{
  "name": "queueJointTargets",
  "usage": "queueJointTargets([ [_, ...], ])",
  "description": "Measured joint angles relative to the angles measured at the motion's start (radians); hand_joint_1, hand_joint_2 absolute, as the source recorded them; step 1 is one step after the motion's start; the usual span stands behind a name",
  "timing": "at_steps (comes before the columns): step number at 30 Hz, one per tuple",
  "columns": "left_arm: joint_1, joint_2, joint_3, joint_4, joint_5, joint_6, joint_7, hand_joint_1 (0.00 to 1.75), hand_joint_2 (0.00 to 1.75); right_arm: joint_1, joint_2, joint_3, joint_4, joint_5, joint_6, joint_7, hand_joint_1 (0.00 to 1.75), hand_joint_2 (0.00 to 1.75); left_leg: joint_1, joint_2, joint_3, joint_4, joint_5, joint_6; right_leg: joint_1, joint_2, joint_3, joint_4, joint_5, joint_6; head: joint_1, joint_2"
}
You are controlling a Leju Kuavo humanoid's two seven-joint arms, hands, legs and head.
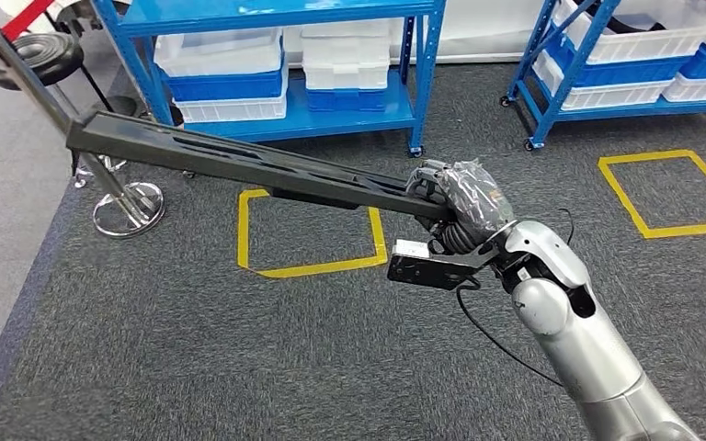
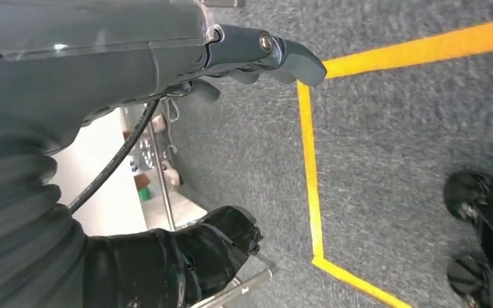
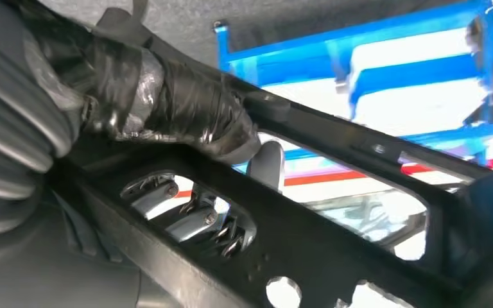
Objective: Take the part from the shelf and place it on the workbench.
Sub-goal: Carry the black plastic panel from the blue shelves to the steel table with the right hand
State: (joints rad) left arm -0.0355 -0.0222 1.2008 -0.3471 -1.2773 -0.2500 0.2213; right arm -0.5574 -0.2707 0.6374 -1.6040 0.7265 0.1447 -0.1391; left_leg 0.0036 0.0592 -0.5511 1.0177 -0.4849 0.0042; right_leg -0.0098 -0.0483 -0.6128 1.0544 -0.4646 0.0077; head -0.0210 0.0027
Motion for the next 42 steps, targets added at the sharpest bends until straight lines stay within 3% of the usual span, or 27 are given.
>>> queueJointTargets([
  [2, -0.001, 0.0, 0.0, 0.0, -0.002, 0.001, -0.002, 0.0, 1.75, -0.001, -0.002, 0.0, -0.001, 0.0, 0.0, 0.001, 1.75, 1.75, 0.002, 0.01, 0.001, 0.002, -0.006, -0.01, -0.001, 0.018, -0.003, -0.004, 0.005, -0.015, 0.0, 0.0],
  [4, -0.001, 0.0, 0.0, 0.0, -0.007, 0.002, -0.003, 0.0, 1.75, -0.006, -0.005, 0.0, -0.001, 0.002, 0.0, 0.004, 1.75, 1.75, 0.006, -0.008, -0.017, 0.047, -0.043, -0.019, -0.003, 0.036, -0.004, -0.011, 0.012, -0.029, 0.0, 0.0],
  [7, 0.0, 0.004, 0.003, 0.0, -0.01, 0.006, -0.004, 0.0, 1.75, -0.013, -0.005, 0.0, -0.001, 0.008, -0.001, 0.01, 1.75, 1.75, 0.008, -0.047, -0.104, 0.236, -0.139, -0.024, 0.0, 0.062, -0.009, -0.013, 0.018, -0.038, 0.0, 0.0],
  [8, 0.0, 0.005, 0.004, 0.0, -0.01, 0.007, -0.004, 0.0, 1.75, -0.013, -0.006, 0.0, -0.001, 0.011, -0.001, 0.014, 1.75, 1.75, 0.008, -0.051, -0.128, 0.282, -0.15, -0.023, 0.002, 0.072, -0.01, -0.012, 0.018, -0.039, 0.0, 0.0],
  [9, 0.0, 0.006, 0.005, 0.0, -0.01, 0.007, -0.004, 0.0, 1.75, -0.013, -0.006, 0.0, -0.001, 0.014, -0.001, 0.017, 1.75, 1.75, 0.008, -0.052, -0.135, 0.294, -0.141, -0.019, 0.004, 0.082, -0.011, -0.012, 0.019, -0.04, 0.0, 0.0],
  [10, 0.0, 0.006, 0.005, 0.0, -0.01, 0.008, -0.004, 0.0, 1.75, -0.013, -0.006, 0.0, -0.001, 0.016, -0.001, 0.019, 1.75, 1.75, 0.007, -0.056, -0.122, 0.264, -0.112, -0.014, 0.006, 0.093, -0.011, -0.011, 0.019, -0.04, 0.0, 0.0],
  [12, 0.001, 0.008, 0.006, 0.001, -0.01, 0.009, -0.003, 0.0, 1.75, -0.015, -0.007, 0.0, -0.001, 0.018, -0.002, 0.02, 1.75, 1.75, 0.005, -0.088, -0.062, 0.132, -0.038, 0.003, 0.009, 0.114, -0.011, -0.008, 0.02, -0.039, 0.0, 0.0],
  [13, 0.002, 0.01, 0.007, 0.001, -0.01, 0.009, -0.003, 0.0, 1.75, -0.017, -0.007, 0.0, -0.001, 0.019, -0.002, 0.02, 1.75, 1.75, 0.004, -0.107, -0.034, 0.07, -0.015, 0.01, 0.009, 0.124, -0.014, -0.006, 0.021, -0.037, 0.0, 0.0],
  [15, 0.002, 0.015, 0.007, 0.002, -0.01, 0.01, -0.003, 0.0, 1.75, -0.019, -0.007, 0.0, -0.001, 0.019, -0.002, 0.02, 1.75, 1.75, 0.001, -0.127, -0.009, 0.014, -0.005, 0.018, 0.006, 0.141, -0.023, -0.004, 0.027, -0.028, 0.0, 0.0],
  [17, -0.001, 0.017, 0.007, 0.002, -0.01, 0.011, -0.004, 0.0, 1.75, -0.019, -0.01, 0.0, -0.002, 0.02, -0.002, 0.021, 1.75, 1.75, 0.002, -0.109, -0.004, -0.001, 0.0, 0.02, 0.002, 0.151, -0.028, -0.006, 0.032, -0.016, 0.0, 0.0],
  [19, -0.001, 0.019, 0.008, 0.002, -0.01, 0.011, -0.004, 0.0, 1.75, -0.021, -0.015, 0.0, -0.002, 0.024, -0.003, 0.021, 1.75, 1.75, 0.006, -0.085, 0.003, -0.018, 0.011, 0.026, 0.005, 0.118, -0.043, 0.025, 0.009, -0.004, 0.001, 0.0],
  [21, 0.001, 0.019, 0.01, 0.003, -0.012, 0.012, -0.004, 0.0, 1.75, -0.023, -0.019, 0.0, -0.002, 0.028, -0.006, 0.023, 1.75, 1.75, 0.007, -0.061, 0.006, -0.024, 0.014, 0.032, 0.003, 0.072, -0.089, 0.126, -0.051, 0.005, 0.002, 0.0],
  [23, 0.002, 0.019, 0.013, 0.005, -0.017, 0.012, -0.004, 0.0, 1.75, -0.023, -0.026, 0.0, -0.002, 0.035, -0.009, 0.027, 1.75, 1.75, 0.007, -0.038, 0.004, -0.022, 0.013, 0.033, -0.005, 0.057, -0.139, 0.237, -0.094, 0.015, 0.002, 0.0],
  [24, 0.002, 0.02, 0.014, 0.007, -0.019, 0.013, -0.006, 0.0, 1.75, -0.023, -0.031, 0.0, -0.002, 0.041, -0.01, 0.031, 1.75, 1.75, 0.007, -0.027, 0.004, -0.021, 0.011, 0.032, -0.009, 0.054, -0.144, 0.251, -0.091, 0.019, 0.002, 0.0],
  [25, 0.002, 0.021, 0.014, 0.009, -0.022, 0.013, -0.008, 0.0, 1.75, -0.023, -0.036, -0.001, -0.002, 0.049, -0.011, 0.035, 1.75, 1.75, 0.008, -0.017, 0.004, -0.019, 0.01, 0.03, -0.013, 0.049, -0.129, 0.227, -0.07, 0.023, 0.002, 0.0],
  [26, 0.002, 0.022, 0.014, 0.012, -0.024, 0.013, -0.01, 0.0, 1.75, -0.023, -0.04, -0.002, -0.002, 0.056, -0.013, 0.038, 1.75, 1.75, 0.008, -0.007, 0.004, -0.015, 0.006, 0.027, -0.016, 0.038, -0.096, 0.168, -0.039, 0.025, 0.002, 0.0],
  [28, 0.002, 0.031, 0.016, 0.016, -0.028, 0.012, -0.012, 0.0, 1.75, -0.024, -0.039, -0.005, -0.004, 0.07, -0.016, 0.047, 1.75, 1.75, 0.006, 0.011, 0.003, -0.004, -0.004, 0.015, -0.013, 0.002, -0.032, 0.045, 0.003, 0.021, 0.002, 0.0],
  [29, 0.002, 0.04, 0.017, 0.02, -0.029, 0.01, -0.012, 0.0, 1.75, -0.026, -0.03, -0.006, -0.004, 0.079, -0.017, 0.054, 1.75, 1.75, 0.004, 0.019, 0.003, 0.0, -0.008, 0.008, -0.01, -0.009, -0.015, 0.011, 0.01, 0.014, 0.002, 0.0],
  [30, 0.001, 0.053, 0.019, 0.024, -0.029, 0.007, -0.009, 0.0, 1.75, -0.029, -0.017, -0.006, -0.001, 0.092, -0.018, 0.063, 1.75, 1.75, 0.002, 0.027, 0.004, 0.002, -0.011, 0.002, -0.006, -0.011, -0.012, 0.002, 0.008, 0.007, 0.002, 0.0],
  [32, -0.003, 0.083, 0.023, 0.035, -0.027, -0.008, 0.005, 0.0, 1.75, -0.037, 0.025, -0.004, 0.014, 0.122, -0.02, 0.077, 1.75, 1.75, 0.004, 0.043, 0.007, 0.001, -0.016, -0.01, -0.003, 0.014, -0.015, 0.001, 0.012, -0.008, 0.002, 0.0],
  [33, -0.005, 0.1, 0.026, 0.041, -0.026, -0.019, 0.015, 0.0, 1.75, -0.043, 0.047, -0.001, 0.025, 0.134, -0.021, 0.079, 1.75, 1.75, 0.007, 0.037, 0.006, 0.006, -0.023, -0.016, -0.004, 0.024, -0.016, -0.002, 0.015, -0.015, 0.002, 0.0],
  [35, -0.007, 0.13, 0.03, 0.052, -0.025, -0.041, 0.035, 0.0, 1.75, -0.06, 0.096, 0.009, 0.052, 0.143, -0.026, 0.078, 1.75, 1.75, 0.013, -0.005, -0.021, 0.07, -0.069, -0.025, -0.006, 0.044, -0.017, -0.008, 0.022, -0.028, 0.001, 0.0],
  [36, -0.007, 0.143, 0.032, 0.058, -0.027, -0.049, 0.042, 0.0, 1.75, -0.069, 0.117, 0.014, 0.066, 0.142, -0.029, 0.075, 1.75, 1.75, 0.014, -0.03, -0.05, 0.131, -0.103, -0.027, -0.006, 0.053, -0.019, -0.009, 0.023, -0.032, 0.0, 0.0],
  [38, -0.006, 0.164, 0.034, 0.066, -0.033, -0.059, 0.046, 0.0, 1.75, -0.081, 0.147, 0.024, 0.088, 0.137, -0.035, 0.069, 1.75, 1.75, 0.015, -0.052, -0.114, 0.26, -0.152, -0.028, -0.002, 0.073, -0.021, -0.008, 0.024, -0.035, 0.0, 0.0],
  [39, -0.005, 0.171, 0.034, 0.07, -0.037, -0.062, 0.041, 0.0, 1.75, -0.084, 0.154, 0.027, 0.096, 0.134, -0.036, 0.067, 1.75, 1.75, 0.014, -0.054, -0.129, 0.286, -0.15, -0.027, -0.001, 0.083, -0.021, -0.007, 0.024, -0.036, 0.0, 0.0],
  [40, -0.004, 0.178, 0.035, 0.074, -0.04, -0.064, 0.031, 0.0, 1.75, -0.086, 0.159, 0.029, 0.101, 0.132, -0.037, 0.066, 1.75, 1.75, 0.014, -0.056, -0.127, 0.274, -0.128, -0.025, 0.001, 0.093, -0.02, -0.005, 0.024, -0.036, 0.0, 0.0],
  [42, 0.001, 0.193, 0.035, 0.08, -0.048, -0.07, 0.001, 0.0, 1.75, -0.088, 0.161, 0.032, 0.108, 0.13, -0.038, 0.065, 1.75, 1.75, 0.015, -0.078, -0.077, 0.152, -0.053, -0.017, 0.001, 0.115, -0.02, -0.002, 0.024, -0.036, 0.0, 0.0],
])
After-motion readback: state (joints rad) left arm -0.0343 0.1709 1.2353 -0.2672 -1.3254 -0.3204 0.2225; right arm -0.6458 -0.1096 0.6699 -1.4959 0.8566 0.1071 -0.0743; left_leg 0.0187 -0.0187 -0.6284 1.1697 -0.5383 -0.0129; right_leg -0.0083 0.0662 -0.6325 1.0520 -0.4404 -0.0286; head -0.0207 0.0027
